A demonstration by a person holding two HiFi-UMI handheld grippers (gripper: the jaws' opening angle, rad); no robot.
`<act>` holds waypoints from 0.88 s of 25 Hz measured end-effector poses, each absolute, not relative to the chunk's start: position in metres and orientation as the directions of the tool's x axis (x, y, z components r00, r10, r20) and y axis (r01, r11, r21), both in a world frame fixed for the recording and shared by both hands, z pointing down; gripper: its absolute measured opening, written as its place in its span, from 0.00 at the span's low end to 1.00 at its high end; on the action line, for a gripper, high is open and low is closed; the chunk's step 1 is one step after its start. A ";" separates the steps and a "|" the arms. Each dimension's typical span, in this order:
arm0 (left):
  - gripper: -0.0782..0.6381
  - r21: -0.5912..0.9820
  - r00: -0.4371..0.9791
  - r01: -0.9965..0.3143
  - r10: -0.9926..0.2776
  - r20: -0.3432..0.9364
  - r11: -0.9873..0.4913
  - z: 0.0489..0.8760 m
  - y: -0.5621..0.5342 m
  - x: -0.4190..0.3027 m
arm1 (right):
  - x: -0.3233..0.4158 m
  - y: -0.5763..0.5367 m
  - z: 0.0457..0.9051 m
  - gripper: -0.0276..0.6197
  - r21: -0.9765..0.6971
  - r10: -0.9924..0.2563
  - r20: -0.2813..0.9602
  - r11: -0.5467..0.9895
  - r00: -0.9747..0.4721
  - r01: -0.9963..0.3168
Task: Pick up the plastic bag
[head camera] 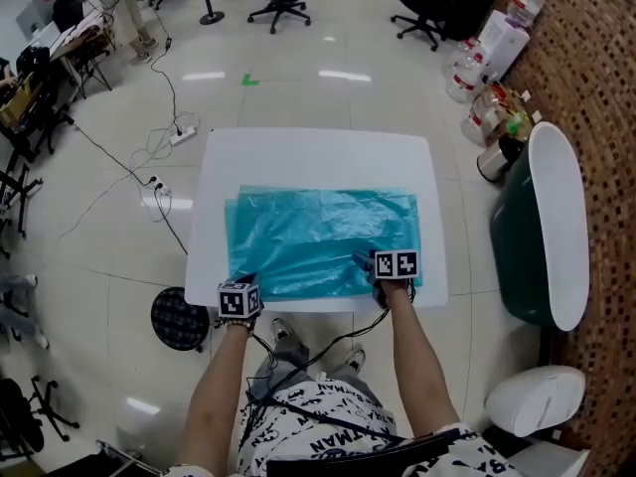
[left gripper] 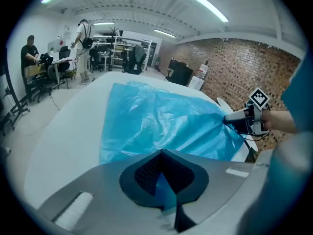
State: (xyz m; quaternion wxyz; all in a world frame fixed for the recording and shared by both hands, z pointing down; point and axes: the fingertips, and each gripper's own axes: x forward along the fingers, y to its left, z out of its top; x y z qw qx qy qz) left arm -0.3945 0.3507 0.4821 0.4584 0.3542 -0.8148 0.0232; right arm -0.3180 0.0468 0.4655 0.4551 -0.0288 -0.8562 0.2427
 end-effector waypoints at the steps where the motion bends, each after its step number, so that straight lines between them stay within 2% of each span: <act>1: 0.11 0.282 -0.327 -0.600 -0.552 0.768 0.748 0.483 0.352 -0.397 | -0.319 0.048 0.466 0.46 -0.439 0.275 0.767 0.883 -0.579 -0.163; 6: 0.11 0.296 -0.362 -0.591 -0.574 0.734 0.751 0.463 0.351 -0.405 | -0.310 0.057 0.432 0.46 -0.446 0.303 0.716 0.891 -0.628 -0.078; 12: 0.11 0.333 -0.500 -0.547 -0.619 0.606 0.768 0.401 0.353 -0.398 | -0.268 0.048 0.360 0.46 -0.514 0.287 0.560 0.856 -0.777 -0.054; 13: 0.11 0.345 -0.527 -0.543 -0.631 0.569 0.766 0.387 0.351 -0.394 | -0.257 0.046 0.352 0.44 -0.526 0.284 0.534 0.849 -0.796 -0.049; 15: 0.11 0.357 -0.571 -0.547 -0.649 0.502 0.758 0.361 0.344 -0.382 | -0.237 0.046 0.336 0.24 -0.551 0.279 0.481 0.834 -0.831 -0.039; 17: 0.11 0.359 -0.597 -0.546 -0.652 0.467 0.757 0.341 0.337 -0.365 | -0.217 0.044 0.328 0.09 -0.553 0.260 0.453 0.832 -0.853 -0.040; 22: 0.11 0.379 -0.628 -0.554 -0.671 0.395 0.741 0.294 0.310 -0.311 | -0.191 0.040 0.303 0.06 -0.462 0.207 0.411 0.887 -0.888 -0.008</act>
